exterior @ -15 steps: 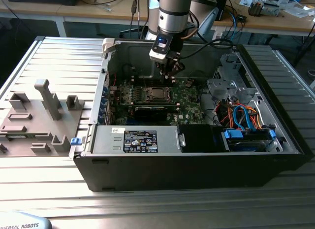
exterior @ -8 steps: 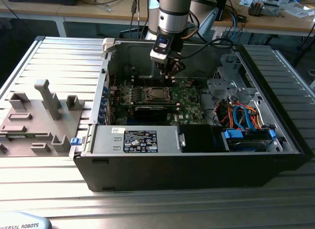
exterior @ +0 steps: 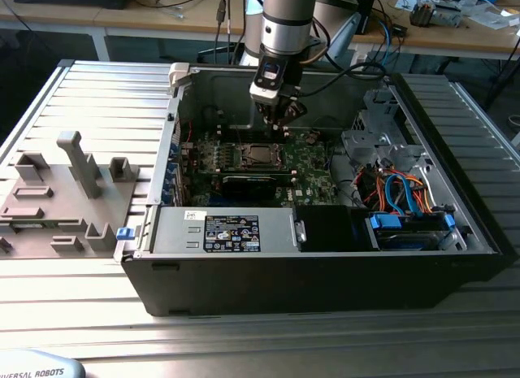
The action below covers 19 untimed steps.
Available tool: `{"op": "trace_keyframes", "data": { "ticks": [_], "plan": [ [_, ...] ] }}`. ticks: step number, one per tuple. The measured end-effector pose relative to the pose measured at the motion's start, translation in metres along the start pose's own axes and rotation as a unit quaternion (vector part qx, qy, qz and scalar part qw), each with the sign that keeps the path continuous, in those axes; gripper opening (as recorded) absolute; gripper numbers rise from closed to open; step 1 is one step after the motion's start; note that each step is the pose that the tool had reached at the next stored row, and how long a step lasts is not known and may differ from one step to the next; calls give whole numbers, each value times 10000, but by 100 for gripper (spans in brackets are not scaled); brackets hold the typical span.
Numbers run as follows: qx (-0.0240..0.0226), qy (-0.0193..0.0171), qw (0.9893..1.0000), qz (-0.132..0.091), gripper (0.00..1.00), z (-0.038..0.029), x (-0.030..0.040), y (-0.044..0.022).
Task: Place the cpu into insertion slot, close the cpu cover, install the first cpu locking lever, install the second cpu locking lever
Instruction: 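Install the first cpu locking lever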
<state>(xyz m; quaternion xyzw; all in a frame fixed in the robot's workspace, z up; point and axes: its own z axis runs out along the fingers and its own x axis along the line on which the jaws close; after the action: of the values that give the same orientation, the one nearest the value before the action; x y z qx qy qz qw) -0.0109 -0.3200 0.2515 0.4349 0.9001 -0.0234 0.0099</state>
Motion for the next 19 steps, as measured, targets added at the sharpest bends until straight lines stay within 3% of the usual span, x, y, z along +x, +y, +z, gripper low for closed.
{"op": "trace_keyframes", "data": {
  "ticks": [19],
  "plan": [
    [-14, -12, 9994, -357, 11, 0, 0, 0]
  ]
}}
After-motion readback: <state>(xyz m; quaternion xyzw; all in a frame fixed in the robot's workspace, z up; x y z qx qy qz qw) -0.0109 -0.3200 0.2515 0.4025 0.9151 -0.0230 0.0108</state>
